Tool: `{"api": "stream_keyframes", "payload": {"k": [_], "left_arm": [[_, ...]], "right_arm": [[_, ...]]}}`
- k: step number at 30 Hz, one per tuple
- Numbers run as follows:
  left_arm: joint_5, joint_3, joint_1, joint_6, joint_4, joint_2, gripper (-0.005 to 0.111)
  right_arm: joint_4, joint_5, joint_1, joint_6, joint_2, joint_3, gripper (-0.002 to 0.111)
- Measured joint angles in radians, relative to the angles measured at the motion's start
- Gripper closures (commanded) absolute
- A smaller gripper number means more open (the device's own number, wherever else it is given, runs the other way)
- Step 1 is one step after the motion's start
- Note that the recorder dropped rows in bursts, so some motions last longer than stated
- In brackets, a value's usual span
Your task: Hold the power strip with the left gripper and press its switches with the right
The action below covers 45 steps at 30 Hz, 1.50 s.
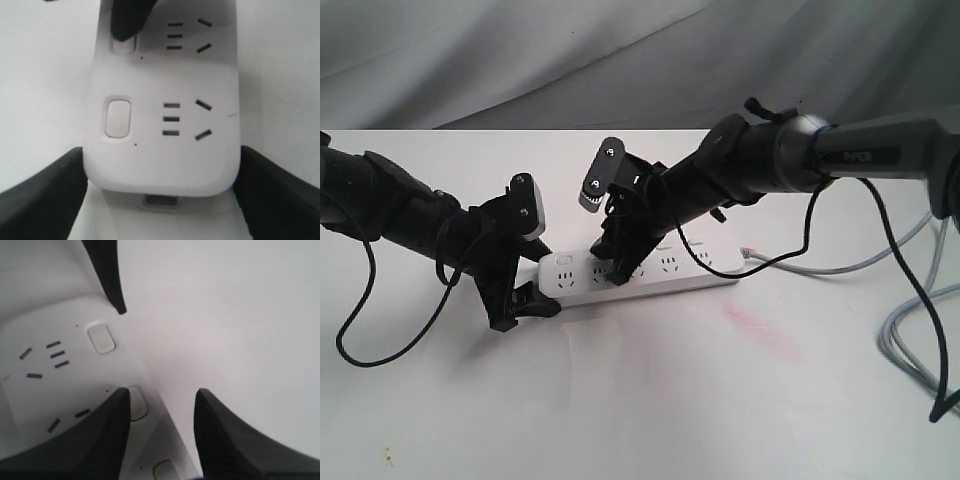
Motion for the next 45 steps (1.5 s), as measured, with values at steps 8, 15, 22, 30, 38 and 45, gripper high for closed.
{"api": "stream_keyframes", "payload": {"k": [8,15,22,30,38,45], "left_arm": [[0.0,0.0,0.0,0.0,0.0,0.0,0.041],[0.0,0.0,0.0,0.0,0.0,0.0,0.041],[0.0,0.0,0.0,0.0,0.0,0.0,0.041],[0.0,0.0,0.0,0.0,0.0,0.0,0.041],[0.0,0.0,0.0,0.0,0.0,0.0,0.041],[0.0,0.0,0.0,0.0,0.0,0.0,0.041]], "right_arm": [[-0.03,0.056,-0.049,-0.002,-0.071,0.007,0.069],[-0.069,0.063,-0.095,-0.002,-0.075,0.01,0.069],[-0.076,0.063,-0.095,-0.002,-0.075,0.013,0.069],[-0.076,0.055,-0.095,-0.002,-0.034,0.017,0.069],[-0.042,0.02,-0.085,-0.004,-0.025,0.017,0.069],[-0.034,0.018,-0.077,-0.009,-0.025,0.017,0.069]]}}
